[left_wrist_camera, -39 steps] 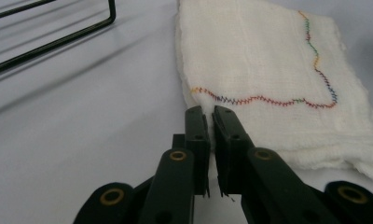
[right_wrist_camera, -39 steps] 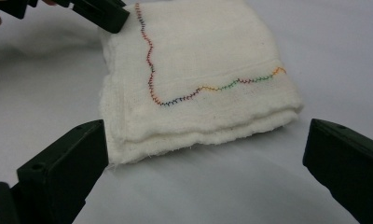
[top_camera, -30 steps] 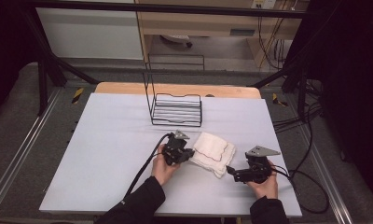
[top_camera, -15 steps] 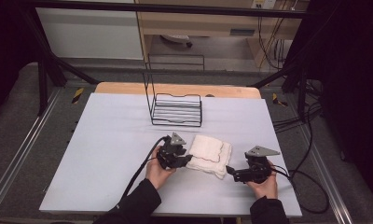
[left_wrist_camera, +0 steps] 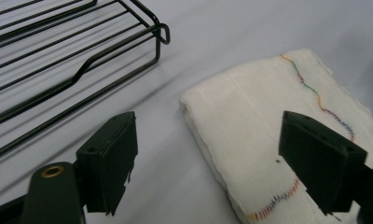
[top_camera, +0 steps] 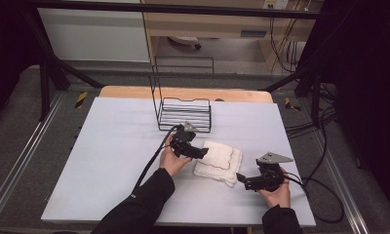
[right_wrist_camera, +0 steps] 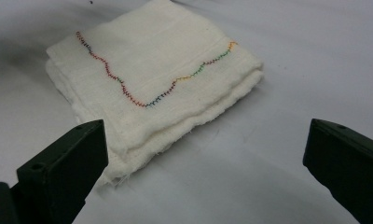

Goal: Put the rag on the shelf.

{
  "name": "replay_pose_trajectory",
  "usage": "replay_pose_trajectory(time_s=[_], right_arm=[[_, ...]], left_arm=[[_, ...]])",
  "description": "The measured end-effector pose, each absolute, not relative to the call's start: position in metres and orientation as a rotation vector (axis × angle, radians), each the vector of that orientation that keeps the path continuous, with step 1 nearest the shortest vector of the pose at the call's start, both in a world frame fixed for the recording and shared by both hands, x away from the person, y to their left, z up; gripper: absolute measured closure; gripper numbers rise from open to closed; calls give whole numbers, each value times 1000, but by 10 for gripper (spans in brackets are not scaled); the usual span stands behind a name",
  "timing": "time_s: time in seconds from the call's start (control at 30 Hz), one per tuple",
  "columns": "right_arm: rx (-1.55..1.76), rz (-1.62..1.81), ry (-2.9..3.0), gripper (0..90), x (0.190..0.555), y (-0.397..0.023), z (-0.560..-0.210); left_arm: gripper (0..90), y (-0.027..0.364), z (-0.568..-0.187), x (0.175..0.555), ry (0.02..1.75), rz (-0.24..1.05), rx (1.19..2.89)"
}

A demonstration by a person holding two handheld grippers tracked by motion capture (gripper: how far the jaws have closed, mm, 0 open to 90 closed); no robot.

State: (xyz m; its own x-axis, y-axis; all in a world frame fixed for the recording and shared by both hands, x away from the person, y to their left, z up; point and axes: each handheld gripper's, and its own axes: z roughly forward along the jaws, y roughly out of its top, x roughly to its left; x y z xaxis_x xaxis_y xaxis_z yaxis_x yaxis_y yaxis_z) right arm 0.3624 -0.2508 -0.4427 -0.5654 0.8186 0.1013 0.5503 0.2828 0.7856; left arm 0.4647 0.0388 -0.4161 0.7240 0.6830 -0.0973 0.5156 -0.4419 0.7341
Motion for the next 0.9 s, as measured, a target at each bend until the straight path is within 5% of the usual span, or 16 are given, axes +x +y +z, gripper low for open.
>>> replay_pose_trajectory(time_s=[0.2,0.37,0.9], right_arm=[[1243,1177,2230,6,362,-251,-443],[1246,1176,2233,5,362,-251,-443],[1244,1182,2232,6,363,-251,-442]], left_arm=[[211,32,-423,480,918,262,2125],[418,30,-432,487,962,255,2119],[668,18,-445,495,979,215,2148]])
